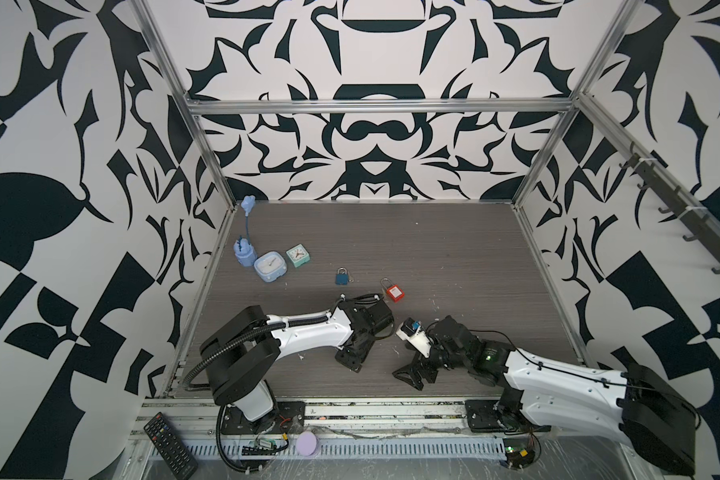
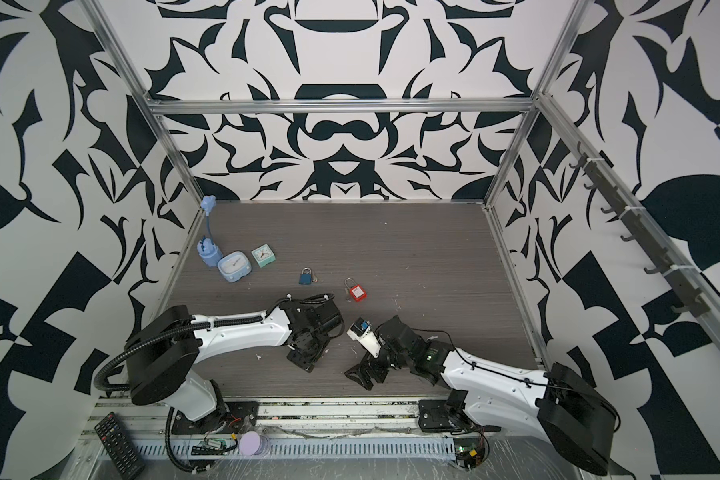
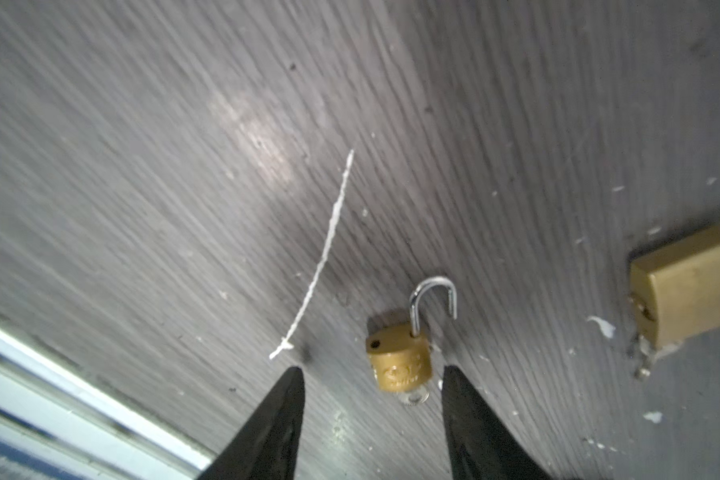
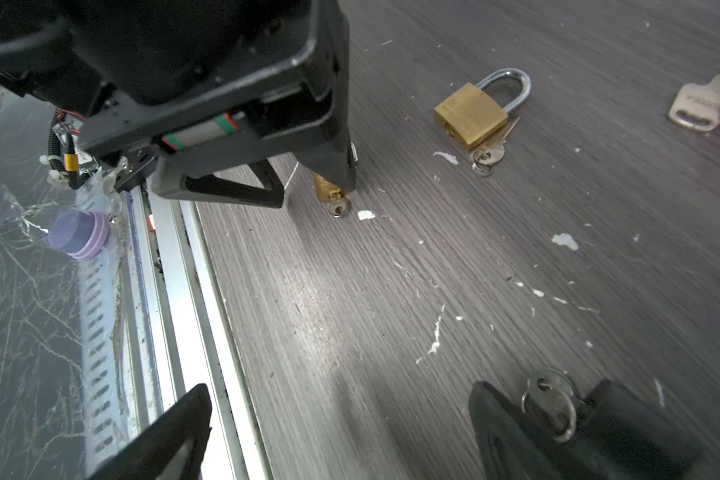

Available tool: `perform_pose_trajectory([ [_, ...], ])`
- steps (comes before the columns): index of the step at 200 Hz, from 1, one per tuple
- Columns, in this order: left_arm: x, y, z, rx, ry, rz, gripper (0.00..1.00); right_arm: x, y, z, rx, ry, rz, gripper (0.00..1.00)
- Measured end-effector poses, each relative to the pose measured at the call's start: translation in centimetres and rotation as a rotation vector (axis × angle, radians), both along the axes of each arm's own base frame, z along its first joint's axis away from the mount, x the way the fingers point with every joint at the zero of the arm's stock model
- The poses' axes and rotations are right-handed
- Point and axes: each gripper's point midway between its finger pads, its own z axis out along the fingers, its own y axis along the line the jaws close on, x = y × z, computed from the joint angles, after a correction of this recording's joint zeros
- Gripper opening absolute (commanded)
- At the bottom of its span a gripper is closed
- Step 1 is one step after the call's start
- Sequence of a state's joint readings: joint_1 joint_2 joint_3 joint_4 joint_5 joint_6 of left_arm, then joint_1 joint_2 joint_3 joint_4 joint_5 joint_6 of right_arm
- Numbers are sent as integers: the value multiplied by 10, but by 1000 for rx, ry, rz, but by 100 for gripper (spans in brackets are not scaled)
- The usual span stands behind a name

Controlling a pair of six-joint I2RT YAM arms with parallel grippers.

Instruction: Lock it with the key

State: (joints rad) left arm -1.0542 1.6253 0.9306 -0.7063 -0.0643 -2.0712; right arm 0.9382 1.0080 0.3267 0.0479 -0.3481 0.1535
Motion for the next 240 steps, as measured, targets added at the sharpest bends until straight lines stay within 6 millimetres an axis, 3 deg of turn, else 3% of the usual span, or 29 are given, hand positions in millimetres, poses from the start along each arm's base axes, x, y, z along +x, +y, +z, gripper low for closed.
perform_pose_trajectory([
  [49,1,-2,-6,4,4,1,47,0,1,3,7,-12,8,98],
  [212,7,2,-8,11,25,37,34,0,4,8,15,-17,11,97],
  [240,8,1,-8,13,32,42,27,1,4,8,14,-18,11,97],
])
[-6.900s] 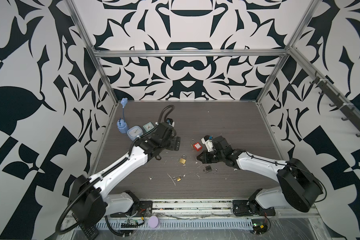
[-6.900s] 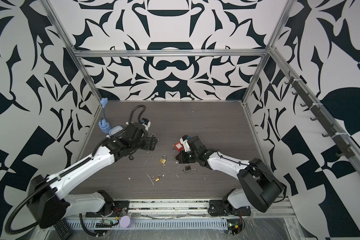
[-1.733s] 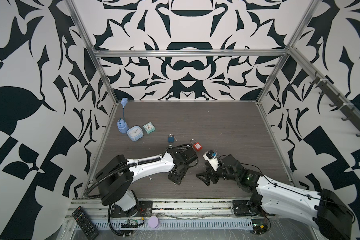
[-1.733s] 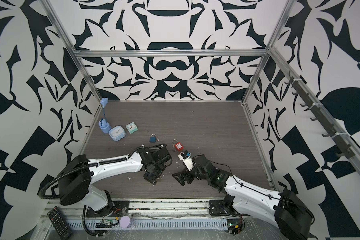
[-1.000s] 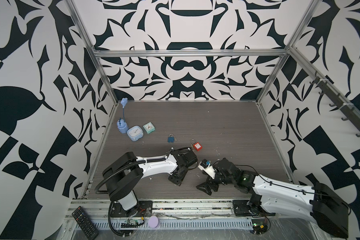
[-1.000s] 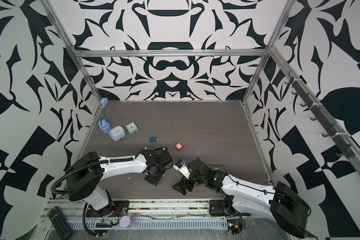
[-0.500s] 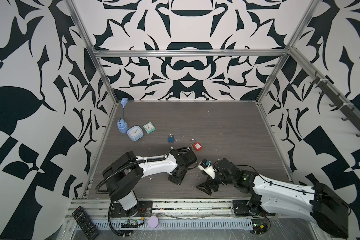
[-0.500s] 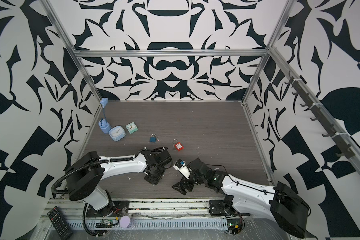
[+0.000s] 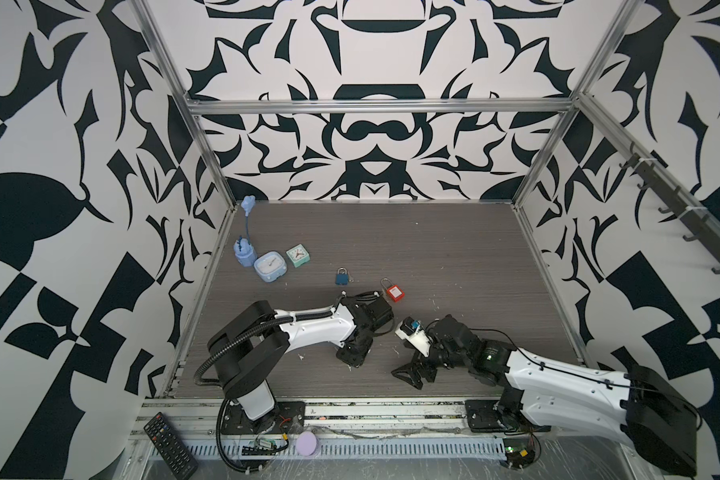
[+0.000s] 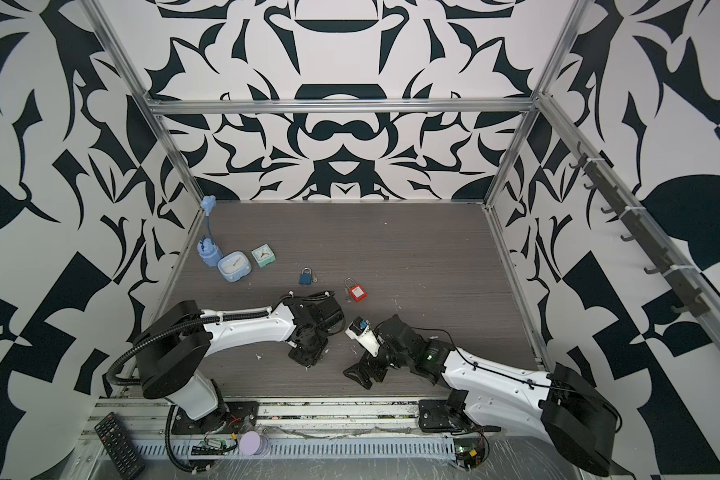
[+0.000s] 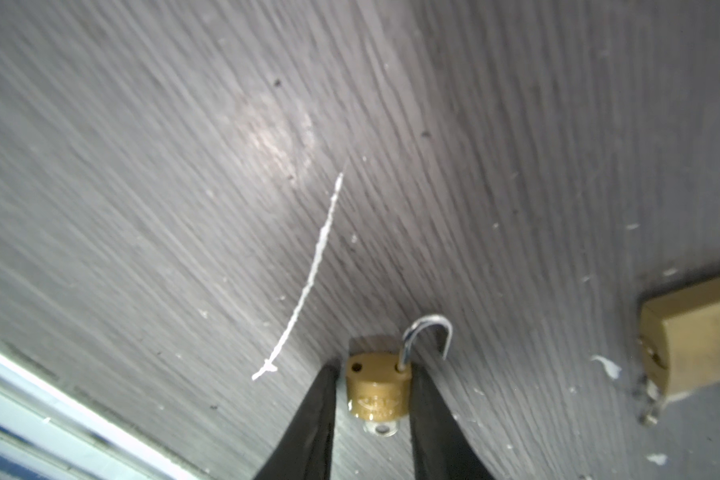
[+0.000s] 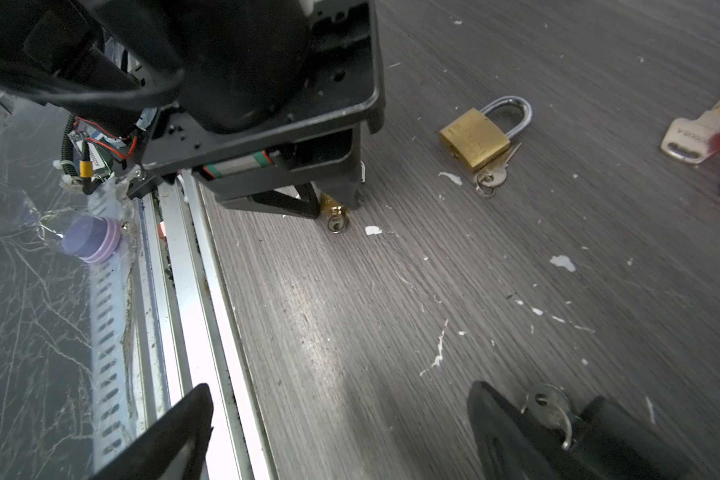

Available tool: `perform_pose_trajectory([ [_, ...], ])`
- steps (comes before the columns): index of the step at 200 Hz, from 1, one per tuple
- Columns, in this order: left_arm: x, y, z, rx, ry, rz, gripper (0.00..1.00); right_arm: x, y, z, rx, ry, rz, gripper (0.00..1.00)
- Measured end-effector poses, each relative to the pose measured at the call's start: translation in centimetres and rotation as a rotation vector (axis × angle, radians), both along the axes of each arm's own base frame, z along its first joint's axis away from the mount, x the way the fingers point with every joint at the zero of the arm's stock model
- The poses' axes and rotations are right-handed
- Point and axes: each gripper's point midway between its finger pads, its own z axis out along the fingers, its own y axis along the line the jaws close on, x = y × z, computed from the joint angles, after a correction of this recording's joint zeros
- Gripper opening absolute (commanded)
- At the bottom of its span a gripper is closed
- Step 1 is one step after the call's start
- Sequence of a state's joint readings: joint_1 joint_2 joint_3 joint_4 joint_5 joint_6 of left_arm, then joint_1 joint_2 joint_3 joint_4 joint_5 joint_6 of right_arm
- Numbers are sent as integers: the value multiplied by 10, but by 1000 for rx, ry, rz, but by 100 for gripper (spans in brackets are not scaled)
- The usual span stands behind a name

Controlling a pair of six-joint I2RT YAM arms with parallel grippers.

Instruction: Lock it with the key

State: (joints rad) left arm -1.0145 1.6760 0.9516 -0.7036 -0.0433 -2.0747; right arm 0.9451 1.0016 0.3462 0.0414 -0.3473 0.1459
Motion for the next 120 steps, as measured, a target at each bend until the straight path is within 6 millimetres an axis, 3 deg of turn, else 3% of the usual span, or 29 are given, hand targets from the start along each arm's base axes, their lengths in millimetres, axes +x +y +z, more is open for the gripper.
perform_pose_trajectory([
  [71,6,-2,3,-5,-34,-43,5,20,-3,15,-5,-79,-88,97],
  [98,28,0,11,-12,-127,-179,0,38,-11,55,88,-205,-191,98],
  [120,55,-2,40,-71,-261,-366,0,51,-21,90,175,-301,-290,100],
])
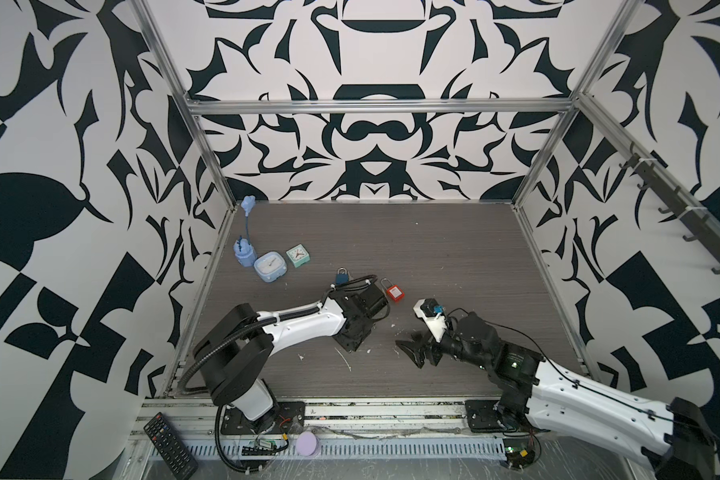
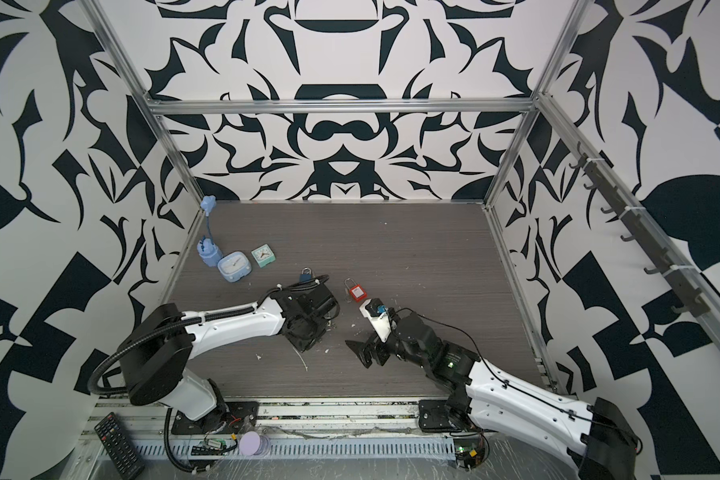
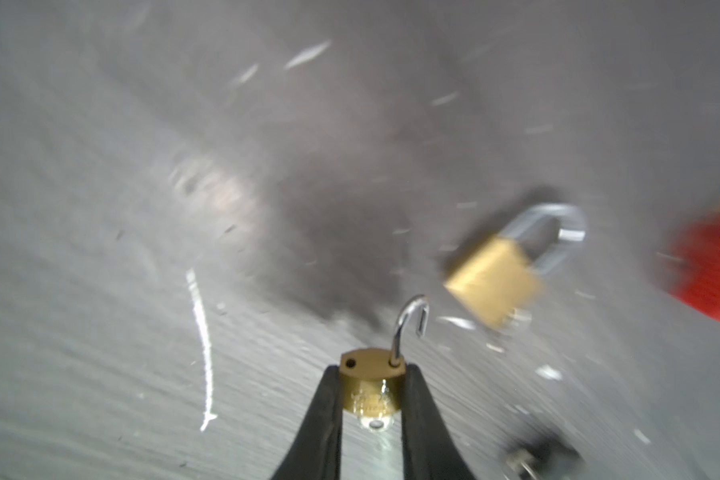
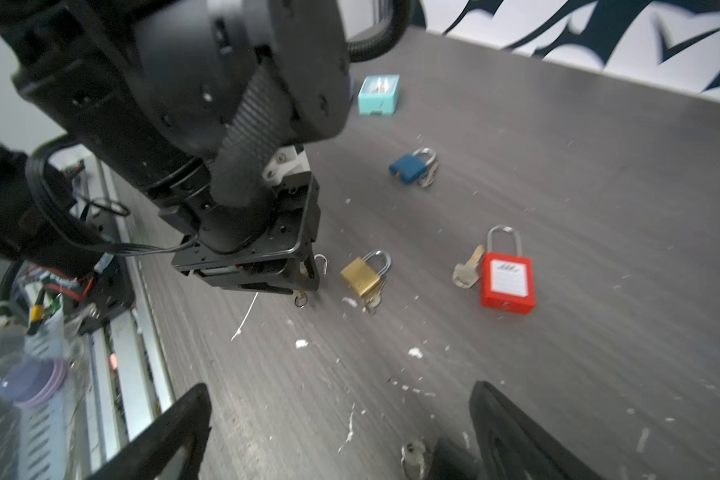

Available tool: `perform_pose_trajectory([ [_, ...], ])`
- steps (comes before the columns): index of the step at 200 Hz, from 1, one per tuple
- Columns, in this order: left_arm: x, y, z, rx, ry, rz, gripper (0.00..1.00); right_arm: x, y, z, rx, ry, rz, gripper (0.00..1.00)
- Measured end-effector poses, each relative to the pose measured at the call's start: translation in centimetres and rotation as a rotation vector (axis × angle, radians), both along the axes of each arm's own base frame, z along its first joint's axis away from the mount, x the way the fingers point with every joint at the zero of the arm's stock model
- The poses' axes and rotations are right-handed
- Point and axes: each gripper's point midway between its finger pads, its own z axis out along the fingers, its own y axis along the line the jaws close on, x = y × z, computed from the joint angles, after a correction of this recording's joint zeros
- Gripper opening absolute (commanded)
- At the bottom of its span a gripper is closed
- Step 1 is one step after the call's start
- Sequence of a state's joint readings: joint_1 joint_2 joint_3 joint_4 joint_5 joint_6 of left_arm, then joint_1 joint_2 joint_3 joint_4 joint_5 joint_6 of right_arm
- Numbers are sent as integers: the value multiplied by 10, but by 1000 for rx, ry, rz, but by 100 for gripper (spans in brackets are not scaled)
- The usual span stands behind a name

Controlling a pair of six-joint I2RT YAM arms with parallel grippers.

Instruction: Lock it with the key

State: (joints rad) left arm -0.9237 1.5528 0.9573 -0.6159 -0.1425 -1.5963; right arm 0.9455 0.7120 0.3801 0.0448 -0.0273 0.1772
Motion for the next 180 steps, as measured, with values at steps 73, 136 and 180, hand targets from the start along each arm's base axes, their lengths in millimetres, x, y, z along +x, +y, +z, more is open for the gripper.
perform_pose_trajectory([
  [73,26,-28,150,-71,-721,-1020,0,19,-1,62,73,5,-91,100],
  [136,-37,-20,179,13,-1320,-1599,0,-8,19,90,165,97,130,98],
  [180,-45,-25,184,76,-1473,-1727,0,-28,30,90,169,117,270,91],
])
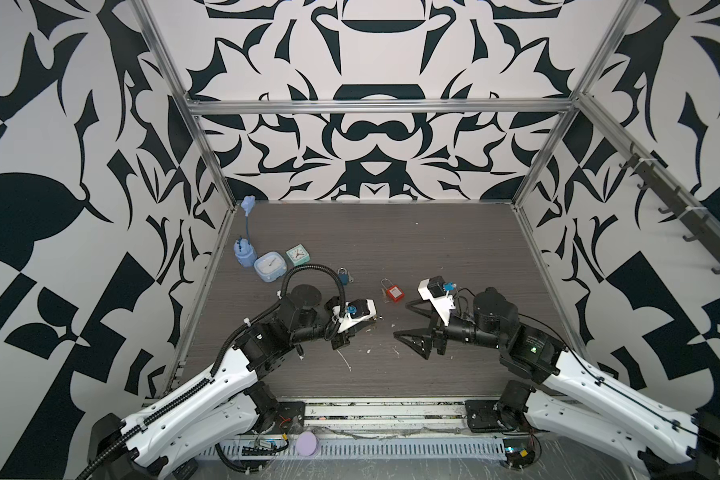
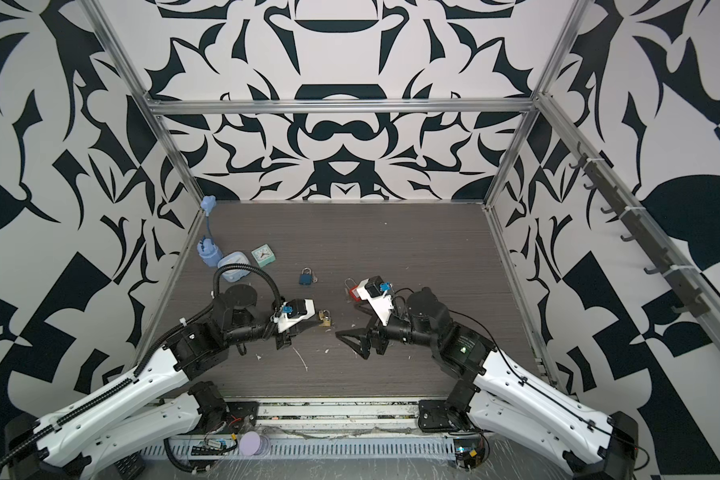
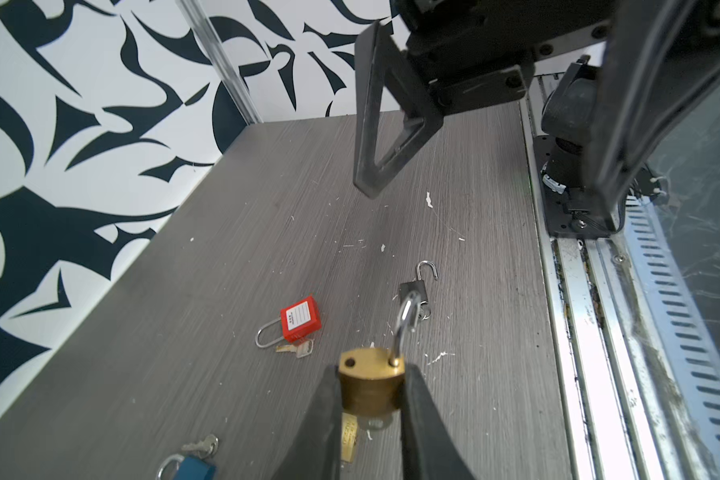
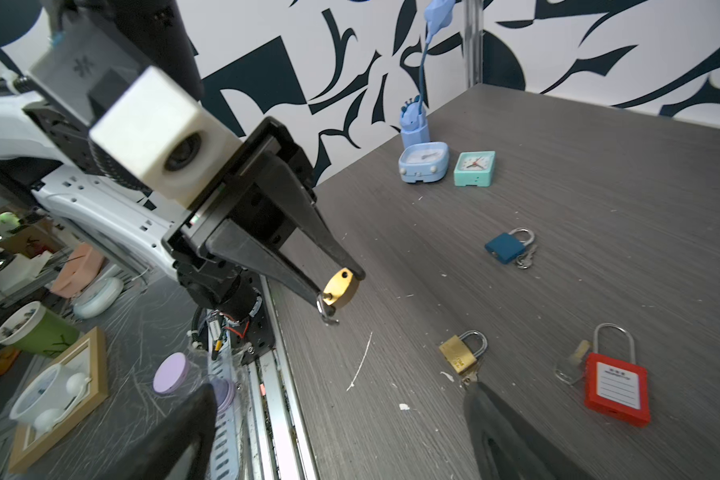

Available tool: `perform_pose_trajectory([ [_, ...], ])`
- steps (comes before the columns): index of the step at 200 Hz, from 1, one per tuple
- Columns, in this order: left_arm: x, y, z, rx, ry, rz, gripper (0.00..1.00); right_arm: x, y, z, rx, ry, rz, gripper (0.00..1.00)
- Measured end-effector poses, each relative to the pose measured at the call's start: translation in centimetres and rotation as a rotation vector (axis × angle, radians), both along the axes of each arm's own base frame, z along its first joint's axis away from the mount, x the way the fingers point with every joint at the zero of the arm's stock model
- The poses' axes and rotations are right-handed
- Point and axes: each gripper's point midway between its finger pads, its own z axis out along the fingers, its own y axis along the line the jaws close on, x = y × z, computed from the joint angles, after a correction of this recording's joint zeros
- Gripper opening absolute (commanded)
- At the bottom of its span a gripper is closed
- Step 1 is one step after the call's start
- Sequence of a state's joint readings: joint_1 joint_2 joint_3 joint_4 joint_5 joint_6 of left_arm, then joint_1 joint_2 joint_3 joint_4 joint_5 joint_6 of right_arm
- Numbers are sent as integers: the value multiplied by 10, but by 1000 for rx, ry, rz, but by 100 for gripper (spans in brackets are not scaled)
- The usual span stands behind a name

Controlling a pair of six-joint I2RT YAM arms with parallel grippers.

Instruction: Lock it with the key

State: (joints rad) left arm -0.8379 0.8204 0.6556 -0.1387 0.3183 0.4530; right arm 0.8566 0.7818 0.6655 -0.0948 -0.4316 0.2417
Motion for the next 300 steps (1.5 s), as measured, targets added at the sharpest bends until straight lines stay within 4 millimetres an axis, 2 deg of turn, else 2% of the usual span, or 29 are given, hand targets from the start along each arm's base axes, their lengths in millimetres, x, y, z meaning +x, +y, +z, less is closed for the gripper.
perform_pose_trajectory([
  [36,-2,-7,-4,15,-32,-54,0,2,16,-20,-58,56,64,86],
  [68,-4,-10,-10,30,-32,-83,0,6,23,-31,-87,81,69,84],
  [157,-7,-11,-15,43,-26,-111,0,24,24,-33,-121,30,10,69],
  [241,-6,-13,-30,86,22,-111,0,30,21,-37,-140,18,-8,65],
  [283,-1,-15,-29,94,26,-99,0,31,20,-38,-145,11,-8,64],
  [300,3,-16,-29,105,28,-83,0,32,18,-36,-144,11,-20,57],
])
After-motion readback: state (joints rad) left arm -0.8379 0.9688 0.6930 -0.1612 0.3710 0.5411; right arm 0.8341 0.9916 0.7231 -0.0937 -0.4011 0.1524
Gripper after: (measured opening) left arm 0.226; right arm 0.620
